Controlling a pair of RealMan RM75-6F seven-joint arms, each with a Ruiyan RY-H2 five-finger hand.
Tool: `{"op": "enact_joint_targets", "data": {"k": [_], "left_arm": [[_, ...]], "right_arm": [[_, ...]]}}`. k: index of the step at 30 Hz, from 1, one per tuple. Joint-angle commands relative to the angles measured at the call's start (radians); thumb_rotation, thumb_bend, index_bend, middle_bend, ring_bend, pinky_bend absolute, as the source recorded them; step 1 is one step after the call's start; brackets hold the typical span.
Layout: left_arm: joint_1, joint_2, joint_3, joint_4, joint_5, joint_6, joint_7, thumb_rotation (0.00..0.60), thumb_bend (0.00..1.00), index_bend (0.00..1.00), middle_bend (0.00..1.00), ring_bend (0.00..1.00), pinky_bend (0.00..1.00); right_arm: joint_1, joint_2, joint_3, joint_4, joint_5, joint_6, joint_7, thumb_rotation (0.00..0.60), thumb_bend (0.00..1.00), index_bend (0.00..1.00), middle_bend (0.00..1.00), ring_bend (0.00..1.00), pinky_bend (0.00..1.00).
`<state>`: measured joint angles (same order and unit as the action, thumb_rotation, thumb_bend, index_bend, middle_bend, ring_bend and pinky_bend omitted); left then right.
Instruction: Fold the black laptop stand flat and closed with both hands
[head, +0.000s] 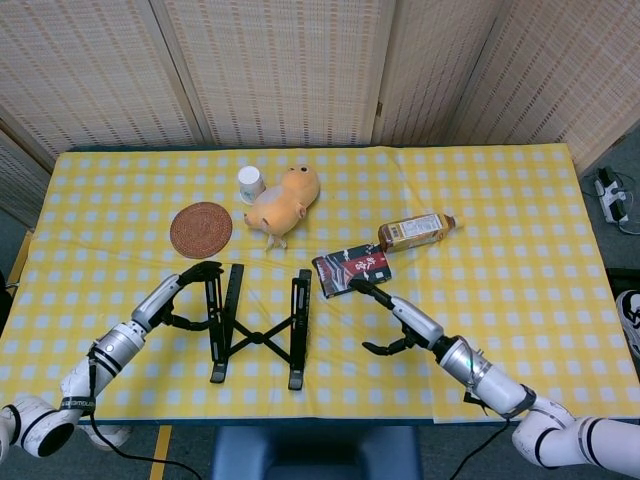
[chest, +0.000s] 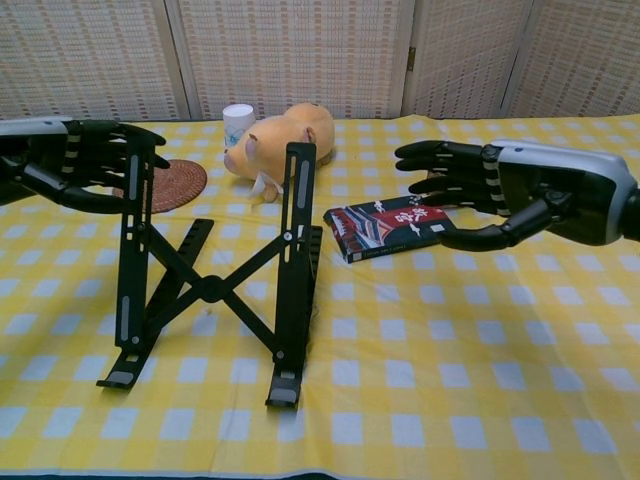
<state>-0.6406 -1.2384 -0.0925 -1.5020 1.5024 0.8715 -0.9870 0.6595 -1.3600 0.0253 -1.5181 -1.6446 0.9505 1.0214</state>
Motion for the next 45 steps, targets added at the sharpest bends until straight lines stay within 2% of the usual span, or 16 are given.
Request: {"op": "enact_joint_targets", "data": {"k": [1,9,14,22,34,45], "left_arm": [[-0.011,-0.009,0.008,0.006,0.013,-0.007,-0.035,0.6,0.24,0.2,0.24,0.2,0.21],[-0.048,-0.023,0.021,0.045,0.055,-0.023,-0.219,0.6,0.23,0.23,0.29,0.25,0.24],[-0.061,-0.019,0.045,0.073,0.099,-0.001,-0.302,0.6,0.23,0.28,0.33,0.29,0.26],[-0.061,0.01,0.101,0.085,0.183,0.084,-0.37,0.6,0.23,0.3,0.37,0.31,0.29],[0.005,0.083,0.181,0.018,0.272,0.281,-0.31,0.6,0.23,0.38,0.44,0.39,0.32],[0.072,0.136,0.269,-0.035,0.356,0.41,-0.2,0.6,0.23,0.45,0.46,0.41,0.34]], "right_arm": [[0.029,-0.022,0.013,0.015,0.012,-0.026,0.015,0.6,0.34,0.0,0.03,0.06,0.0],[0.102,-0.105,0.036,0.076,0.029,-0.08,0.082,0.6,0.34,0.0,0.03,0.06,0.0],[0.143,-0.14,0.029,0.106,0.009,-0.095,0.149,0.6,0.34,0.0,0.04,0.06,0.0],[0.16,-0.159,-0.007,0.137,-0.066,0.001,0.225,0.6,0.34,0.0,0.08,0.1,0.0],[0.147,-0.089,-0.1,0.038,-0.191,0.164,0.196,0.6,0.34,0.0,0.09,0.11,0.0],[0.148,-0.047,-0.175,-0.06,-0.246,0.214,0.146,0.6,0.34,0.0,0.09,0.12,0.0]]}}
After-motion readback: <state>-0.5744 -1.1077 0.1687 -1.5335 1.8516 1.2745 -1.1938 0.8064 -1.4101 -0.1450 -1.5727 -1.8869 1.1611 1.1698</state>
